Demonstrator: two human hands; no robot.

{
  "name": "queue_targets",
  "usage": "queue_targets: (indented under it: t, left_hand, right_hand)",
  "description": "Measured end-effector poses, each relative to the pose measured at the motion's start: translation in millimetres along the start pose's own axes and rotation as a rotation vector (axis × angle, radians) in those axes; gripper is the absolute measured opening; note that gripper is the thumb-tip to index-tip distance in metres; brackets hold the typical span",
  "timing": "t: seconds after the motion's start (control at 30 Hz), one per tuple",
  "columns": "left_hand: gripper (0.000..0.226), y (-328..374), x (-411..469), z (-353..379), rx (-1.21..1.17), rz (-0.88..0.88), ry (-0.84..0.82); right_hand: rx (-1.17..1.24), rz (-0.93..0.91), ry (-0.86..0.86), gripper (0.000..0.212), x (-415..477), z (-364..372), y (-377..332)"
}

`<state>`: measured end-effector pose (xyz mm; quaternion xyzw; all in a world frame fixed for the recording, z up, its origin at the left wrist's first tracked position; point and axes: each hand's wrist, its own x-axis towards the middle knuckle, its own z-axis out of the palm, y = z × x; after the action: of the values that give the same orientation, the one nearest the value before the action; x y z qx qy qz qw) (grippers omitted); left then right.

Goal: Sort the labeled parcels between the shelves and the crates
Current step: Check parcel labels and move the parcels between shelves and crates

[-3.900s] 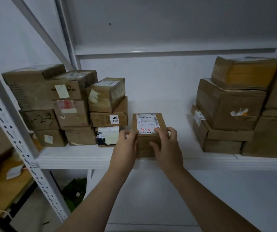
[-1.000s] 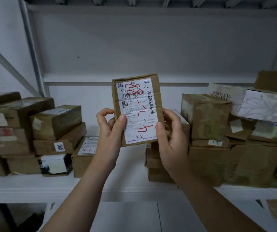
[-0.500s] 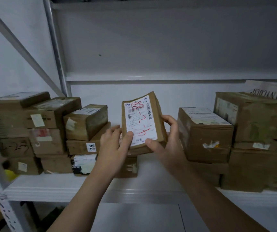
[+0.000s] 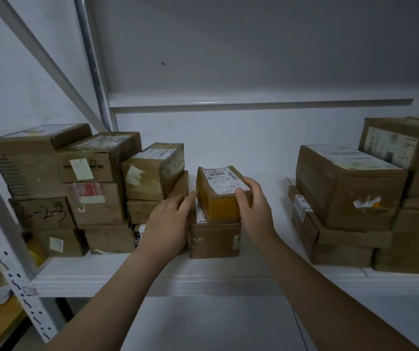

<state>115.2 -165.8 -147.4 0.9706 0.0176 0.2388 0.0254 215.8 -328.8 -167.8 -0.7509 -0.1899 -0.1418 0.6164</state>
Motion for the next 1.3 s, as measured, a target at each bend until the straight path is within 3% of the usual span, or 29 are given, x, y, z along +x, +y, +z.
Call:
queue_targets:
  t: [0.33,0.53,0.8,0.9,0.97,1.13,1.2,1.3]
  left_hand:
    - [0.07,1,8,-1,-0.017,-0.055,0.013]
    - [0.049,7,5,-17,-0.128,-0.009,0.115]
    - [0.03,46,8,-36,-0.228,0.173,0.216]
    - [0.03,83,17,-30,-0.338,0.232,0.203]
    - [0.034,107,29,-23,-0.452,0.182,0.158]
    - [0.042,187,66,-11,-0.686,0.046,0.066]
    - [0.047,222,84,-10,-0.716,0.036,0.084]
    - [0.057,259,107,-7,-0.696,0.011,-0.017]
  right_hand:
    - [-0.41,-0.182,0.0,0.036,-4,12,-18]
    - [-0.497,-0.152,-0.089,0.052,-16,1,-25]
    - [-0.511,-0.439,0.165,0.03,-47,-72,-47]
    - [-0.529,-0.404,0.222,0.013,-48,-117,-48]
    - [-0.544,-0.347,0.272,0.009,-46,-152,-46]
    - [-0.53,-0.151,0.387,0.016,-35,-223,-32]
    - [-0.521,-0.087,0.405,0.022,-30,-242,-26]
    - [-0.492,-0.02,0.387,0.03,-25,-261,-18]
